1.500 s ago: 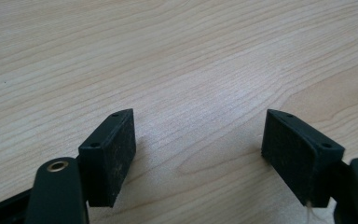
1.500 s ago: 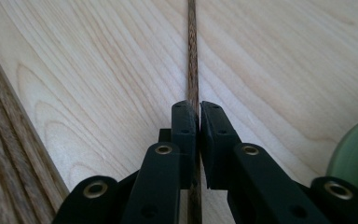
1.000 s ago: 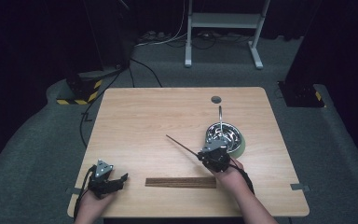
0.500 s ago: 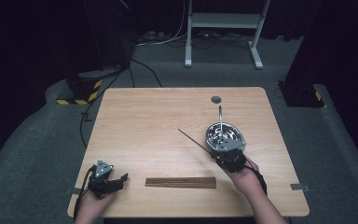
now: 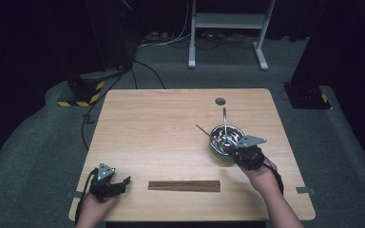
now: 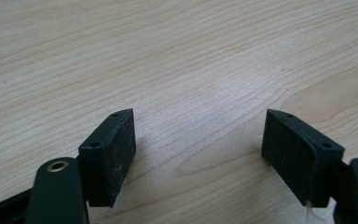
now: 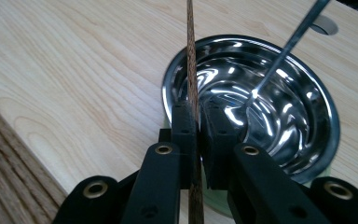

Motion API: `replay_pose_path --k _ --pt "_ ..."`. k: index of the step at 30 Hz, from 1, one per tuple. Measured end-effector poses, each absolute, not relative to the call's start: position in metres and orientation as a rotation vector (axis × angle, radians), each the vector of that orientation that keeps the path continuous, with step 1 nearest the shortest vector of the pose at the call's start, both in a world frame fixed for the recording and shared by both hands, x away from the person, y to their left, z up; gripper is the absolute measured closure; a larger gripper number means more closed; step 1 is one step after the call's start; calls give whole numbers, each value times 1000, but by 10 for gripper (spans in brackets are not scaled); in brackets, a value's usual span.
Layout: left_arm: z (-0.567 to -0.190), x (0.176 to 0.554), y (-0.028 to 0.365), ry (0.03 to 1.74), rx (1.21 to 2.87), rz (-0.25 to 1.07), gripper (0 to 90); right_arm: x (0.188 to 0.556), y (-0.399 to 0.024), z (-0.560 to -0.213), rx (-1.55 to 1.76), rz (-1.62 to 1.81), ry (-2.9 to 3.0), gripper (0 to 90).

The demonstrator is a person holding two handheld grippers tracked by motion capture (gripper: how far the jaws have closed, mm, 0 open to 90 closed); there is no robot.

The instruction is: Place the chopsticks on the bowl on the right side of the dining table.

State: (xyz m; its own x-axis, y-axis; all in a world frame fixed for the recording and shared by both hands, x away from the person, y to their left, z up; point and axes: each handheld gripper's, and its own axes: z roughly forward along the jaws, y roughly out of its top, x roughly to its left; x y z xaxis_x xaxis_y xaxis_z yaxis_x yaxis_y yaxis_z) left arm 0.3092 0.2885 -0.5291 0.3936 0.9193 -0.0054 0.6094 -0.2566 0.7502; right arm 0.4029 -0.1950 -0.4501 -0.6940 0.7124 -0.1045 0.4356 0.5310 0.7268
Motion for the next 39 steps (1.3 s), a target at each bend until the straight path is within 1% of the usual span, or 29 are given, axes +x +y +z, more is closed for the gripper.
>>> replay_pose_path --k 20,39 --pt "-529 309 289 1306 1974 583 259 421 -210 -450 1001 949 2350 843" --pt "-529 309 288 1305 1972 583 259 429 -209 -458 1005 919 2357 842"
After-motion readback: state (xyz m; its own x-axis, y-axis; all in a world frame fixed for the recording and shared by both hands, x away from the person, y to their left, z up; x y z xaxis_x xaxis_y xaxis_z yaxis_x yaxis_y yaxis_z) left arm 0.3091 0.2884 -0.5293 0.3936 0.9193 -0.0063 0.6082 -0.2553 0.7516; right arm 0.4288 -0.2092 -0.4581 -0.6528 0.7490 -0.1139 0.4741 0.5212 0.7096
